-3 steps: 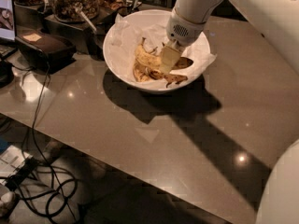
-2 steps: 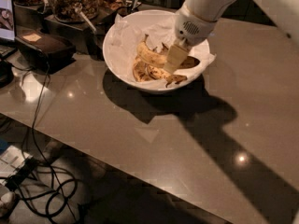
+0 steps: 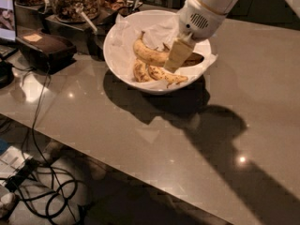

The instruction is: Pick banana from white bowl

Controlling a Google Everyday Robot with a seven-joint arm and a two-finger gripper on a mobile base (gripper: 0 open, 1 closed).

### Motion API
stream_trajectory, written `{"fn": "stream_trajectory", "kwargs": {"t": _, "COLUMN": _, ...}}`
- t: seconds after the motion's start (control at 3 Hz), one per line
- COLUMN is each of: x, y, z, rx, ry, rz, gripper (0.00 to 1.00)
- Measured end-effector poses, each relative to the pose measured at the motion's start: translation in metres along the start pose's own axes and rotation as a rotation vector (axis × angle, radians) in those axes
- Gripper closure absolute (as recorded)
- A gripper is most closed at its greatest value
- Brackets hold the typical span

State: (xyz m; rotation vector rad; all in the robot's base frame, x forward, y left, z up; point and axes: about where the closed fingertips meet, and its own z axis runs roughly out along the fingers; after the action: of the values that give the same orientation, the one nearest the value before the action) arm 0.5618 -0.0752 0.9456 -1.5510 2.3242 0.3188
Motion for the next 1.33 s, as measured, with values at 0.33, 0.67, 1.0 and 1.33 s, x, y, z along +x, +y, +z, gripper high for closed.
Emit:
{"fn": "stream_trajectory", "kwargs": {"t": 0.33, "x": 0.001, "y": 0.012, "z": -0.005, "rx": 0.007, "ry": -0.02, "rz": -0.014, "gripper": 1.0}}
{"fn": "stream_trajectory", "kwargs": {"t": 0.67, "x": 0.008, "y": 0.047, "z": -0.014, "rx": -0.003, "ry": -0.056, "rz": -0.019, "gripper": 1.0}}
{"fn": "stream_trajectory", "kwargs": {"t": 1.0, "x": 0.021, "y": 0.083, "z": -0.018, "rx": -0.024, "ry": -0.07, "rz": 0.005, "gripper": 1.0}}
{"fn": "stream_trajectory", "kwargs": {"t": 1.33, "x": 0.034, "y": 0.129, "z": -0.026, "rx": -0.02, "ry": -0.083, "rz": 0.021, "gripper": 1.0}}
